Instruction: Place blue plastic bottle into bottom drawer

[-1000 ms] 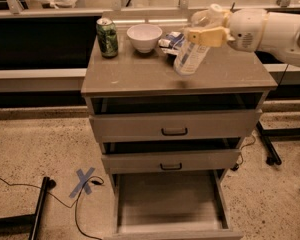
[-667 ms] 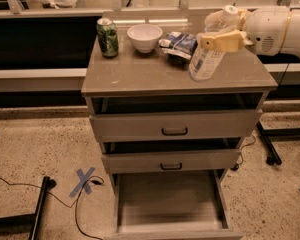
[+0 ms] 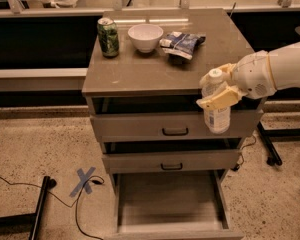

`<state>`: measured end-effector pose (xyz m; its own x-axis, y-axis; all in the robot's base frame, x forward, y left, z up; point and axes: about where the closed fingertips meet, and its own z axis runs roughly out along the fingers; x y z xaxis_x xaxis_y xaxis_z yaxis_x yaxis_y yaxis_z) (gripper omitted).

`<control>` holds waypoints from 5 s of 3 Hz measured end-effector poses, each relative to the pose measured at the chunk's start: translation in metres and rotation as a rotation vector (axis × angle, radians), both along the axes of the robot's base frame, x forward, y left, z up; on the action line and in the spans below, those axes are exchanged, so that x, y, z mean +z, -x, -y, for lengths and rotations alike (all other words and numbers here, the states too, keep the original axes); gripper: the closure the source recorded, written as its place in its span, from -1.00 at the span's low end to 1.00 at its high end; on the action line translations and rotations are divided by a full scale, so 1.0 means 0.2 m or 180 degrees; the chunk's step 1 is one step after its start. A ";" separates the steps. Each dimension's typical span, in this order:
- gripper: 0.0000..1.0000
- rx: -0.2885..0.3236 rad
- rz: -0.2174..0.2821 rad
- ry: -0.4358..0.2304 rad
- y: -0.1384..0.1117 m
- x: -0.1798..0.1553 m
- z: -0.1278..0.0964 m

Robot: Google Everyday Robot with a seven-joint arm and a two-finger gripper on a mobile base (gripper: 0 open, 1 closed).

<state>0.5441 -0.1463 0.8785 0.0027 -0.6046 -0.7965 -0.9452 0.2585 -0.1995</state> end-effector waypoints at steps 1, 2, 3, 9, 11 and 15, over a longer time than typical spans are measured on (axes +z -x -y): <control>1.00 0.0000 0.0000 0.0000 0.00 0.00 0.00; 1.00 -0.0179 -0.0082 -0.0190 0.04 -0.25 0.08; 1.00 -0.0355 -0.0329 -0.0577 0.21 -0.84 0.23; 1.00 0.0265 -0.0718 -0.1542 0.21 -2.17 0.13; 1.00 0.0172 -0.0639 -0.1543 0.21 -2.21 0.12; 1.00 0.0584 -0.0072 -0.0974 -0.08 -2.88 0.02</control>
Offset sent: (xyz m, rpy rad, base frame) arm -0.0320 -0.0802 -0.2235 0.2658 0.1127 -0.2605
